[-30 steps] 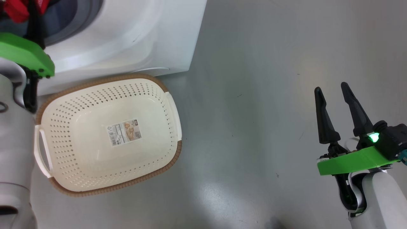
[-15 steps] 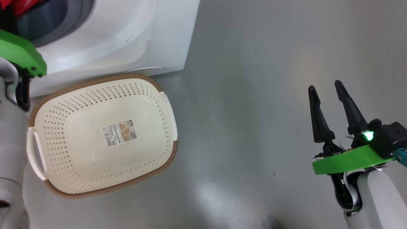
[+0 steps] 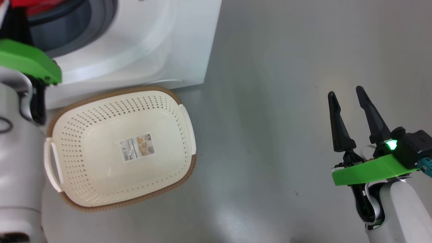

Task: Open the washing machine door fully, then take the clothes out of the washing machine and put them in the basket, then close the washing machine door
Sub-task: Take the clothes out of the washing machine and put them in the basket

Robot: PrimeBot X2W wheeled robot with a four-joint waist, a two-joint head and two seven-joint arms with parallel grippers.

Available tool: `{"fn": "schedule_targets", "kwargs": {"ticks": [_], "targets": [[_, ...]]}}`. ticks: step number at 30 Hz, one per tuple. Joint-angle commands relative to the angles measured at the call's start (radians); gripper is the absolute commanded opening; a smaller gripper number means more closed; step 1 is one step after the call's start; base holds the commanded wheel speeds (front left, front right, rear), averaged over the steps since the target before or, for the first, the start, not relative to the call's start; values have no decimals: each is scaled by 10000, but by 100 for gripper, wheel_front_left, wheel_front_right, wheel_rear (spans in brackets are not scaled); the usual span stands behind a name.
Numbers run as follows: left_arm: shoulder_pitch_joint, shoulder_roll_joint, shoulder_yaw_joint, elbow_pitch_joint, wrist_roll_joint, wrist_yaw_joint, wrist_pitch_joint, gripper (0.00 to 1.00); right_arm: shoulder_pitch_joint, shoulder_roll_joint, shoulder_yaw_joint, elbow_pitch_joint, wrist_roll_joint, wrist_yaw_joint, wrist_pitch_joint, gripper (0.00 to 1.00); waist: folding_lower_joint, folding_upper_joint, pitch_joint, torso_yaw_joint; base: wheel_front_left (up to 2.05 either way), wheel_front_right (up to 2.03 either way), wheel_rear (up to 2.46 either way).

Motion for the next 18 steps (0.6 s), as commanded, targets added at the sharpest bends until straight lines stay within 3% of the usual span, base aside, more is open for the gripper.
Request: {"fn": "schedule_targets", "kwargs": {"ticks": [1,13,18], "targets": [[397,358,275,-492,-58,-28,-49,0,258,-96,128,-200,118,63,-63,100,0,0,-236,147,0,0,0],[3058,-670,1374,-4362,3,-221,-49,0,716,-193,105,-112,92,63,-63,100,0,0,-1142,535,0,0,0],[3881,-894,1223,-5749,10,-240,-49,0,890,-212,136,-99,94,63,-63,100,0,0,-1368,636,0,0,0]]}}
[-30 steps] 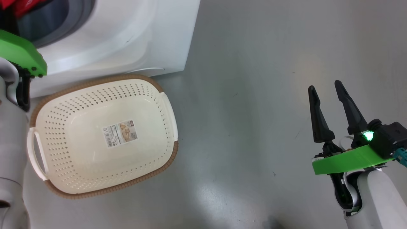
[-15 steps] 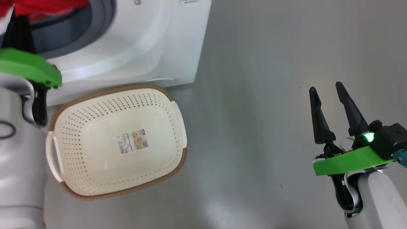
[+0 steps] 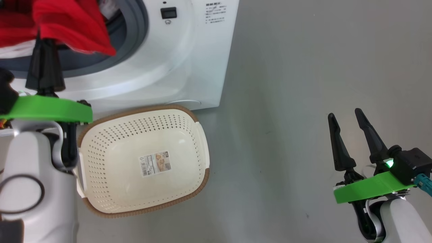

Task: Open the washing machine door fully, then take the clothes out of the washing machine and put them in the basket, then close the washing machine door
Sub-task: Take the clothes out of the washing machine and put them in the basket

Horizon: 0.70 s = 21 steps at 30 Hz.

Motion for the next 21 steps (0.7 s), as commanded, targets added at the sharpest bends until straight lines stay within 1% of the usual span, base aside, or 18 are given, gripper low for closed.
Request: {"fn": "schedule_targets", "kwargs": {"ticks": [1,14,19,21], "targets": [[326,324,199,-590,31,-55,-49,0,98,-108,156,-212,96,63,-63,100,0,-1,-128,95,0,0,0],[1972,-57,353,-3983,-135,-58,-49,0,261,-117,72,-267,113,63,-63,100,0,-1,-292,241,0,0,0],[2353,-163,351,-5014,-174,-58,-49,0,311,-124,76,-272,106,63,-63,100,0,-1,-340,291,0,0,0],[2408,-177,347,-5208,-176,-58,-49,0,313,-123,81,-275,105,63,-63,100,0,-1,-346,299,0,0,0]]}}
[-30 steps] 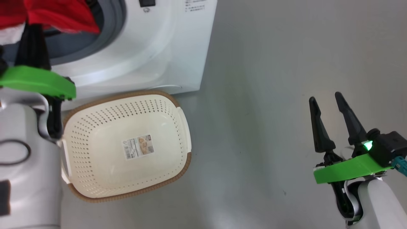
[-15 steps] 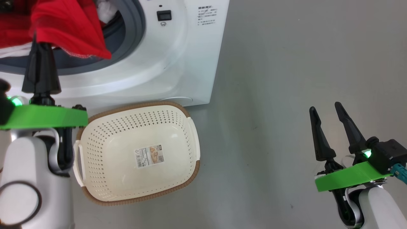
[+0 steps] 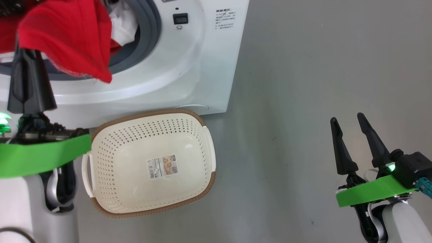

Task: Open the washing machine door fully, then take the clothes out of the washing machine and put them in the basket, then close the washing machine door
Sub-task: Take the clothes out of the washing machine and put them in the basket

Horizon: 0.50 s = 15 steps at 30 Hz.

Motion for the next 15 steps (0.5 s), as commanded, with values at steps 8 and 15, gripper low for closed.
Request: {"fn": "schedule_targets", "kwargs": {"ticks": [8,15], "targets": [[385,120,276,-1679,11,-55,-47,0,45,-67,157,-296,102,63,-63,100,0,0,64,2,0,0,0],[542,94,199,-2455,-1,-52,-47,0,-2,-72,113,-302,108,63,-63,100,0,0,196,-29,0,0,0]]}}
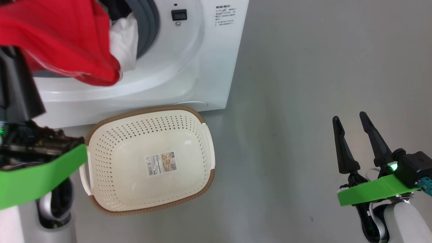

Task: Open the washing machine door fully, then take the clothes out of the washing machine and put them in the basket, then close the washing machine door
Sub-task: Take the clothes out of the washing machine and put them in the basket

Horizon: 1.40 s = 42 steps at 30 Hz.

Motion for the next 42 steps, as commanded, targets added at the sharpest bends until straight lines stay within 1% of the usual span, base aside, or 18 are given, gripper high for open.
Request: {"fn": "schedule_targets", "kwargs": {"ticks": [1,4,10,22,25,26,28,29,35,42], "targets": [[356,195,191,-118,-56,-28,-36,0,-7,-71,180,-264,109,63,-63,100,0,0,48,-9,0,0,0],[523,193,17,783,-275,48,-36,0,-70,-58,211,-269,123,63,-63,100,0,0,130,-48,0,0,0],[588,192,-62,2610,-370,57,-36,0,-216,-22,207,-305,137,63,-63,100,0,0,372,-132,0,0,0],[-28,191,-427,6522,202,-31,-36,0,-555,48,141,-412,173,63,-63,100,0,0,1180,-301,0,0,0],[-275,191,-532,7250,359,-42,-36,0,-622,75,170,-449,185,63,-63,100,0,0,1409,-375,0,0,0],[-275,191,-532,7250,359,-42,-36,0,-622,75,170,-449,185,63,-63,100,0,0,1409,-375,0,0,0],[-593,206,-685,7970,569,-50,-36,0,-669,94,184,-495,196,63,-63,100,0,0,1669,-432,0,0,0],[-593,206,-685,7970,569,-50,-36,0,-669,94,184,-495,196,63,-63,100,0,0,1669,-432,0,0,0],[-1364,499,-1032,9387,703,-53,-36,0,-797,111,164,-563,206,63,-63,100,0,0,2155,-533,0,0,0],[-2184,698,-1112,10649,796,-54,-36,0,-945,152,137,-698,213,63,-63,100,0,0,2694,-614,0,0,0]]}}
